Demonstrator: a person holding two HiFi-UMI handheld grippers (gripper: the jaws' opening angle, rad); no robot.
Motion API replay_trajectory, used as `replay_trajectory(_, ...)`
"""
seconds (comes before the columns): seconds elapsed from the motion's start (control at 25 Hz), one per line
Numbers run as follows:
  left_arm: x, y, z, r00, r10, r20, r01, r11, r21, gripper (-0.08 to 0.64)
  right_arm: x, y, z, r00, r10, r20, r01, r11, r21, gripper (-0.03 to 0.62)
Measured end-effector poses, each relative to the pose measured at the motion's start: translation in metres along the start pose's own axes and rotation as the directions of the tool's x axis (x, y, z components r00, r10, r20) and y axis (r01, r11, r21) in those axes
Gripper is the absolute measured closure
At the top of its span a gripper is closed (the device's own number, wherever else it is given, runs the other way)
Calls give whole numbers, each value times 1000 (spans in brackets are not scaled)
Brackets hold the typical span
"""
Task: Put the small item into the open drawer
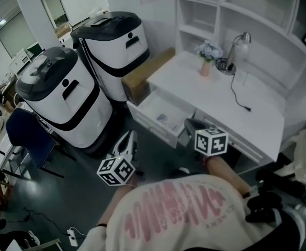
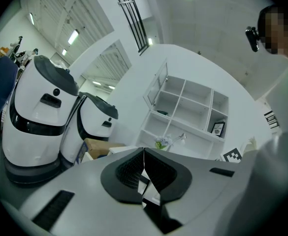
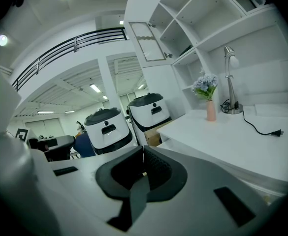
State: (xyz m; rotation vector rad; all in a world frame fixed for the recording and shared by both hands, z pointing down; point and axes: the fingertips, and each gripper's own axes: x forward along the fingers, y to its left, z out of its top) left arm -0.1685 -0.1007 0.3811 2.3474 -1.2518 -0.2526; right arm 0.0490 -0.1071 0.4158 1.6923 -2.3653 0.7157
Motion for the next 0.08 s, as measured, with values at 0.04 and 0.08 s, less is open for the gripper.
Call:
replay_trajectory(0.04, 0, 0, 1, 1000, 0, 2, 0, 1000, 0, 529, 0, 0, 0, 1000, -1, -1, 1, 1000, -1, 569)
replay_trajectory(0.08, 0, 1, 2, 1000, 0, 3, 0, 1000, 1, 529, 0, 0, 1, 1000, -3, -1, 2, 1000, -3, 569)
